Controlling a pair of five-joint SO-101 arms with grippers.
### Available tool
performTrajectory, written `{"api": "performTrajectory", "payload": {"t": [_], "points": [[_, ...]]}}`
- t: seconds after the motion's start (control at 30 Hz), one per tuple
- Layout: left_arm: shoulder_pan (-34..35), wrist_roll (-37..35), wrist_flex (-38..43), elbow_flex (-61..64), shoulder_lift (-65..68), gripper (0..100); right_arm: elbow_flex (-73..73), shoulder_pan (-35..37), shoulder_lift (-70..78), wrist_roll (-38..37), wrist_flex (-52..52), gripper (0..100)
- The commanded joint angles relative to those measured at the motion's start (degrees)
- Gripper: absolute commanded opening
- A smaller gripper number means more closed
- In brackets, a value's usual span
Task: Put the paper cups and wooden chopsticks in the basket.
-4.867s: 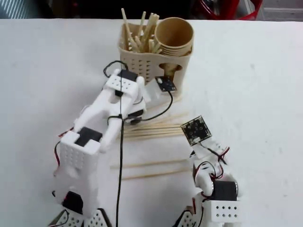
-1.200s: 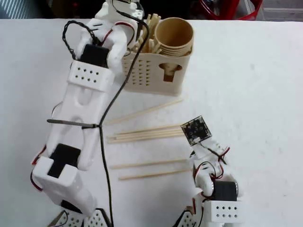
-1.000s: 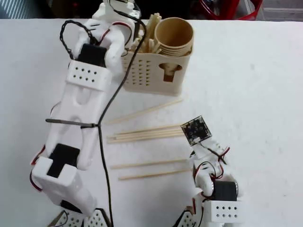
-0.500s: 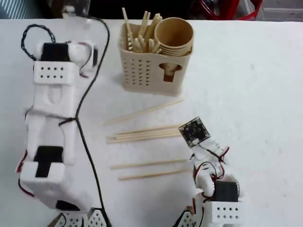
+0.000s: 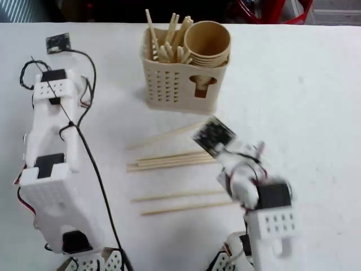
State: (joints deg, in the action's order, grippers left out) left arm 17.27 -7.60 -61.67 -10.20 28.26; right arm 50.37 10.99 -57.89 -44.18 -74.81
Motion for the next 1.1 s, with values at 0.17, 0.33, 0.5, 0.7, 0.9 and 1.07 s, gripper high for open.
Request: {"api": "performTrajectory", "payload": {"t": [0.17,0.33,0.5,0.7,0.9,1.07], "points": [[-1.0,-0.8,1.8,-0.9,1.7,5,-21.4,10.4,37.6,-6.1,-0.7,12.6],[-0.9,-0.5,2.8,-0.9,1.8,5,-13.7,20.4,42.2,-18.3,-6.3,13.2],[-1.0,-0.5,2.8,-0.9,1.6,5,-0.8,23.9,38.4,-20.2,4.5,22.3],[-1.1,-0.5,2.9,-0.9,1.6,5,11.3,23.8,33.2,-23.9,16.5,24.7],[-1.1,-0.5,2.9,-0.9,1.5,5,12.0,23.6,37.5,-23.9,21.6,24.5],[-1.1,-0.5,2.9,-0.9,1.5,5,6.3,22.2,43.6,-23.8,21.1,24.5]]}}
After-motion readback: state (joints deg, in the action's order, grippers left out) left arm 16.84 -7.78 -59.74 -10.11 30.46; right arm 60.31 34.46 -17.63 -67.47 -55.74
